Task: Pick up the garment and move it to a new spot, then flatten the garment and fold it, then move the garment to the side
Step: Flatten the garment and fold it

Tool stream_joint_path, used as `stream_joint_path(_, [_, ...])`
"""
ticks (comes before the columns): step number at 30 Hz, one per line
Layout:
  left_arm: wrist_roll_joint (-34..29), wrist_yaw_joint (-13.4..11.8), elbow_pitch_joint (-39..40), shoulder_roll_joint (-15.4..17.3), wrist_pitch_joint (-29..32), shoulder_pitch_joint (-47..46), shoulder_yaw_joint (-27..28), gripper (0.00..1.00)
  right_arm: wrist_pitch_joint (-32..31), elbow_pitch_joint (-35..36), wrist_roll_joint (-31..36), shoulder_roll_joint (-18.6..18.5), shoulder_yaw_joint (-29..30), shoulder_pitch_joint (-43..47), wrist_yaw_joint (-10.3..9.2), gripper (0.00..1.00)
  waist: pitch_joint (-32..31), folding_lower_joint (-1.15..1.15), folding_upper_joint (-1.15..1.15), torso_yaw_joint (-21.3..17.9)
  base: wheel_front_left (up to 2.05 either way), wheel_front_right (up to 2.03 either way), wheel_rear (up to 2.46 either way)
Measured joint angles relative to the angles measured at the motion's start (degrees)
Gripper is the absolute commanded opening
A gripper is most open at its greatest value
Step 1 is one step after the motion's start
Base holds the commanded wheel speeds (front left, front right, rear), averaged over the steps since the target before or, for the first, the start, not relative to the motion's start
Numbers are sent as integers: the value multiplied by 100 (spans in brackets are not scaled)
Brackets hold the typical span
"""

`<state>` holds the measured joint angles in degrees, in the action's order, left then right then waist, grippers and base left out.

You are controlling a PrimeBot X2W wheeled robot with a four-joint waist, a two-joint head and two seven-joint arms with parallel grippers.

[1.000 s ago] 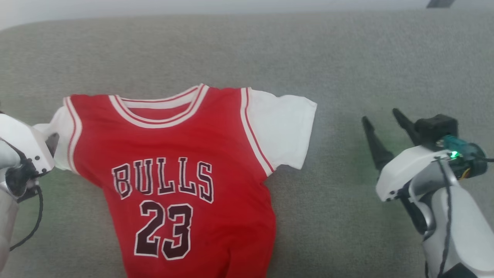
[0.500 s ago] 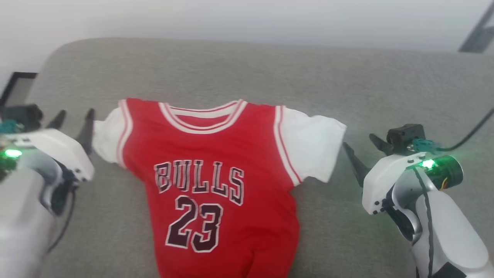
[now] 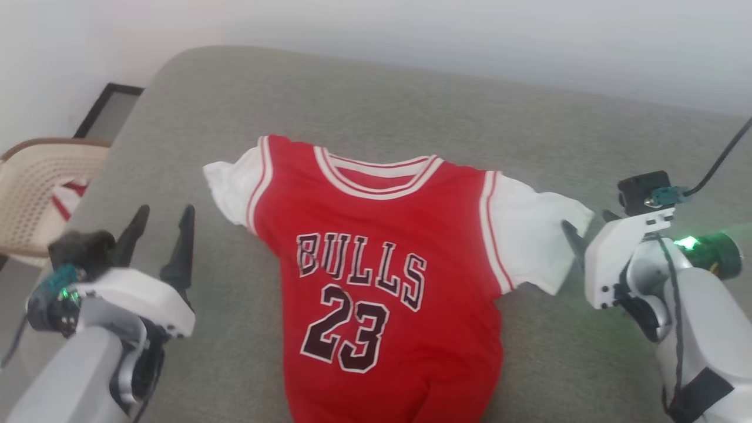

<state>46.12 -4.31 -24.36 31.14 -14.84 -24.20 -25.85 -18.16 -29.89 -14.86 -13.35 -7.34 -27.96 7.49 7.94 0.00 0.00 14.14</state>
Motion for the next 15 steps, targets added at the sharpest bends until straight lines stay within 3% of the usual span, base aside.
stream_joint_path(6, [-300, -222, 765, -154, -14, 577, 339, 100, -470, -592, 242, -63, 303, -233, 0, 100, 48, 0, 0, 286, 0, 0, 0])
stream_joint_path(15, [-711, -137, 1285, -557, -14, 1043, 827, 100, -1011, -1419, 352, 69, 705, -614, 0, 100, 183, 0, 0, 549, 0, 0, 0])
